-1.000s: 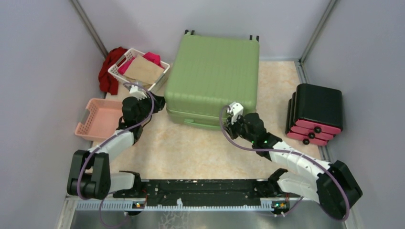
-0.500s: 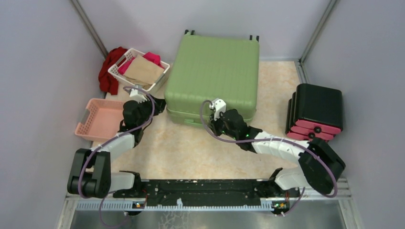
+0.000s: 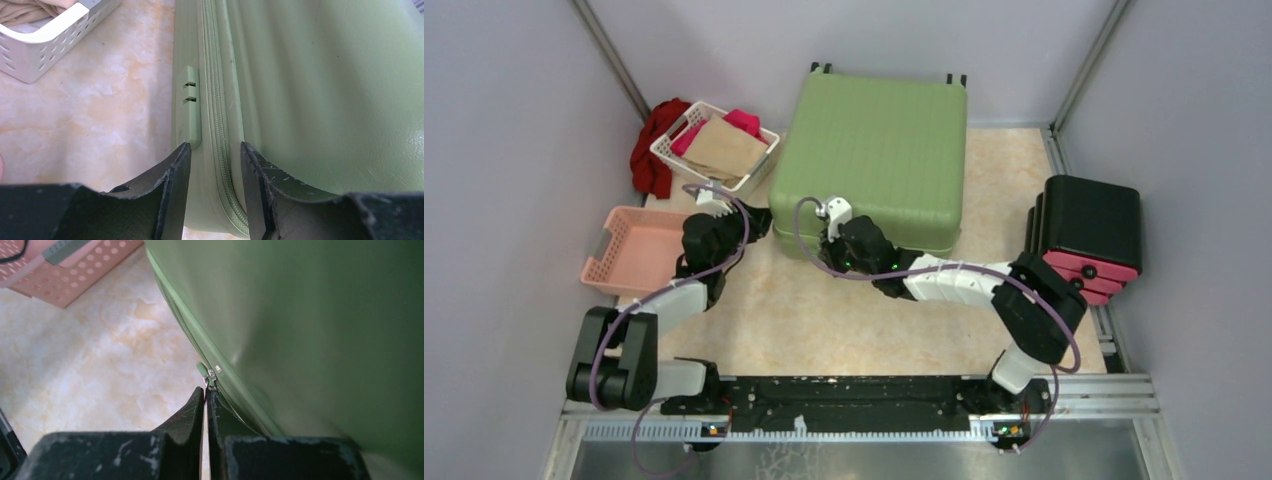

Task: Open, take out, and arrange the luggage

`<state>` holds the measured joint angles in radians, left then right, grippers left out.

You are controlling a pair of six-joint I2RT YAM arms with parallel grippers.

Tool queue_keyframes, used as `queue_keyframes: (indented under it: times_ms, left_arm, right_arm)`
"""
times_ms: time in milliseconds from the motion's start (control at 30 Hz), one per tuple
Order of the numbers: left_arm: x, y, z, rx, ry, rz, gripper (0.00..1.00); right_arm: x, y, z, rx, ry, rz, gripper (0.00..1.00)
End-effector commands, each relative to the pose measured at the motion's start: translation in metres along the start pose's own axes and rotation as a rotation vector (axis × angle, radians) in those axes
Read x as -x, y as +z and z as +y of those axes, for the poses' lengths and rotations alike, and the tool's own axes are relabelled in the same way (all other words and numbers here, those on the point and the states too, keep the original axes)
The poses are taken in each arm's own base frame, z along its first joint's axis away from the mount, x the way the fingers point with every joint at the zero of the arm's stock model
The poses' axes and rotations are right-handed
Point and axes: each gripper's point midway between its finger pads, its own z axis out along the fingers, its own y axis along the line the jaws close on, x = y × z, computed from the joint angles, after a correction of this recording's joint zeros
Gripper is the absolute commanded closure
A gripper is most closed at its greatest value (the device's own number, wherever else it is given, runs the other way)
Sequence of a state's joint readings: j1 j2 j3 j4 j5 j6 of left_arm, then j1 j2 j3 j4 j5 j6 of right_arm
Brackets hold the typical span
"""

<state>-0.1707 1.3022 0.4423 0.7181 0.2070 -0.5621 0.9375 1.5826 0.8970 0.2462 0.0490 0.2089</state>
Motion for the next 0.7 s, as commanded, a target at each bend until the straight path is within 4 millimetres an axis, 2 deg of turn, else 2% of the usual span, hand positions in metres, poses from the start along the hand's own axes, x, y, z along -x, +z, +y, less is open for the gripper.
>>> queue_keyframes:
  times_ms: [0,100,300,467,600,667]
  left_arm:
    - [-0.07,-0.018,-0.046,-0.215,-0.049,0.273,0.51]
    - [-0.071,-0.018,-0.044,-0.207,-0.047,0.273,0.51]
    - [-0.069,-0.02,-0.042,-0.19,-0.04,0.267,0.51]
    - [-0.062,-0.021,-0.043,-0.177,-0.037,0.248,0.5]
    - [-0.049,-0.024,-0.043,-0.144,-0.024,0.214,0.49]
    - [-0.041,-0.028,-0.045,-0.131,-0.013,0.197,0.48]
  right_arm:
    - [0.053,0.021,0.055,0.156,0.029,-0.11,0.99]
    - [0.057,0.034,0.059,0.149,0.041,-0.102,0.93]
    - [0.066,0.051,0.074,0.165,0.044,-0.112,0.92]
    - [0.072,0.06,0.075,0.141,0.054,-0.119,0.9]
    - [0.072,0.053,0.078,0.172,-0.002,-0.1,0.75]
    - [0.072,0.039,0.083,0.221,-0.064,-0.087,0.66]
